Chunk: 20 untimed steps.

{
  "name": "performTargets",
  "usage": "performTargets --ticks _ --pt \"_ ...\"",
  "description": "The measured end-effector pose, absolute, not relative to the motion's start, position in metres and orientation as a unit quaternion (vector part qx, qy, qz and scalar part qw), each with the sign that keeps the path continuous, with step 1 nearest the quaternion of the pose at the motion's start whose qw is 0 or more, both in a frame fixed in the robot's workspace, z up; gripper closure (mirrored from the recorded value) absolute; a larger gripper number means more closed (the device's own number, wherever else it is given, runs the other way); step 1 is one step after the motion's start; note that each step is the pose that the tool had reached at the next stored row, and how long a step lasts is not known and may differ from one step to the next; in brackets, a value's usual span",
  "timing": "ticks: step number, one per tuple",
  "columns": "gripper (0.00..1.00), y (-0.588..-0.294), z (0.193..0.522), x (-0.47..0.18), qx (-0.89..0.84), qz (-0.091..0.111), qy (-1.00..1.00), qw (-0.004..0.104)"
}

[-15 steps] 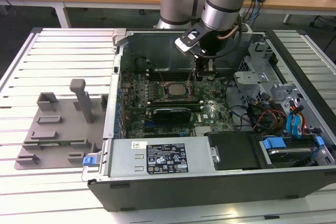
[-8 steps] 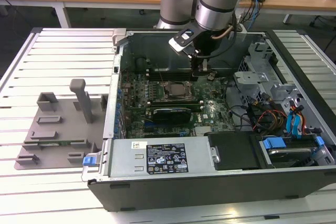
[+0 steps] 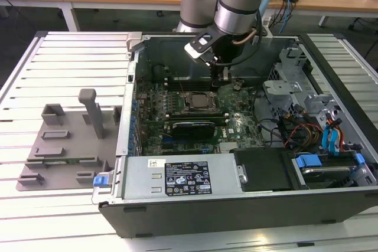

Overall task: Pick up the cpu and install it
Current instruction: 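Close the cpu cover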

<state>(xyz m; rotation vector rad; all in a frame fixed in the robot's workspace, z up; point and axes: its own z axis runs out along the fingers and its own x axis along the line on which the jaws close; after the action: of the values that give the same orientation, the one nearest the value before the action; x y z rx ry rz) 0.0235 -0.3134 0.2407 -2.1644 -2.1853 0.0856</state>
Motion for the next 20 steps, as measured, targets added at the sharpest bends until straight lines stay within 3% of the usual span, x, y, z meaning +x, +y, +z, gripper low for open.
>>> performTargets --ticks 20 --pt "0.89 -0.315 0.227 -0.001 -0.703 0.028 -0.71 0.032"
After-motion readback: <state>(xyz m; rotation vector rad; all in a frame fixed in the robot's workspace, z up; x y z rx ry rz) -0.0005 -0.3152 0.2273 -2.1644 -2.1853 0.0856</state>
